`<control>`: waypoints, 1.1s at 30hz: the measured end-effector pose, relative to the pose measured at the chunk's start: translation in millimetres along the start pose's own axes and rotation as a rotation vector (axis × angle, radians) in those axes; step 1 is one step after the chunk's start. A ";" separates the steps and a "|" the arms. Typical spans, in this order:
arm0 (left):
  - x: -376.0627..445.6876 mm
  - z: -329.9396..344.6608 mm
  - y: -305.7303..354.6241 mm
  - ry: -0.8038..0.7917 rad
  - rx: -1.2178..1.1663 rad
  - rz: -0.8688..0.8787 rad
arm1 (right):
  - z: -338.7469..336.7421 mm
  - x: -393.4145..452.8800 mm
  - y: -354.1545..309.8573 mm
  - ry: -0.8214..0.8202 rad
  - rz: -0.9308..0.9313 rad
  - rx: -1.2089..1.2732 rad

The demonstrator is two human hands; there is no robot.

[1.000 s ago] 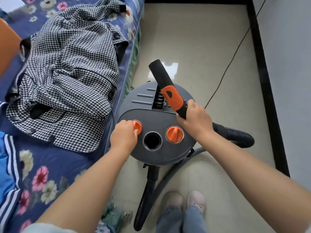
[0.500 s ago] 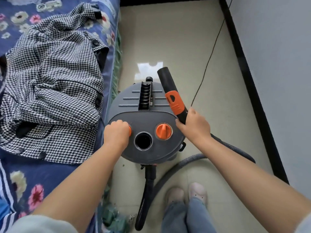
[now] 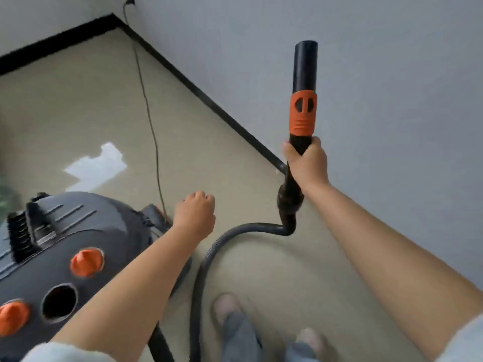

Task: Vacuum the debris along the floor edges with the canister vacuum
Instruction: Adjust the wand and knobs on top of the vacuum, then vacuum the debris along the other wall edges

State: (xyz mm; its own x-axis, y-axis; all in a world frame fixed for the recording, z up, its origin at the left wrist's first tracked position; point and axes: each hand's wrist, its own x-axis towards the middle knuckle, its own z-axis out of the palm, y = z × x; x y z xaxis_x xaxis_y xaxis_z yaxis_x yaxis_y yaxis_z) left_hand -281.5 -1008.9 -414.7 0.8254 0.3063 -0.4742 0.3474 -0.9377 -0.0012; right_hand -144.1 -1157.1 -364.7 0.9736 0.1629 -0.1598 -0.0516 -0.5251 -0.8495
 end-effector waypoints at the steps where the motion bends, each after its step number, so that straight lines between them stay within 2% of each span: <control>1: 5.5 -2.2 27.8 -0.005 0.007 0.052 | -29.6 0.4 13.6 0.072 0.055 0.069; 8: -2.5 17.0 229.4 -0.029 0.048 0.368 | -207.5 -46.5 146.2 0.476 0.478 0.467; 12: -42.5 55.0 332.0 -0.040 0.025 0.481 | -300.1 -107.3 234.5 0.646 0.768 0.844; 15: -75.4 82.5 402.1 -0.043 0.005 0.594 | -354.8 -158.4 293.0 0.715 0.896 1.082; 20: -125.1 124.7 496.3 -0.066 -0.021 0.766 | -400.3 -225.1 364.8 0.799 1.003 1.301; 26: -135.0 165.8 551.2 -0.089 0.094 0.932 | -420.9 -254.5 423.2 0.858 1.101 1.441; 33: -103.1 182.5 585.4 -0.175 0.298 0.936 | -423.0 -244.9 470.4 0.814 1.080 1.462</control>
State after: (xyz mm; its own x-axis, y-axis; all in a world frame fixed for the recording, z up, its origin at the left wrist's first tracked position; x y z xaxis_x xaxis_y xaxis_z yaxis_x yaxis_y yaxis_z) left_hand -244.5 -1619.4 -527.1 0.6239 -0.5832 -0.5203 -0.5551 -0.7993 0.2302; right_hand -312.8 -1797.3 -512.5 0.2521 -0.2683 -0.9298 -0.2798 0.8995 -0.3355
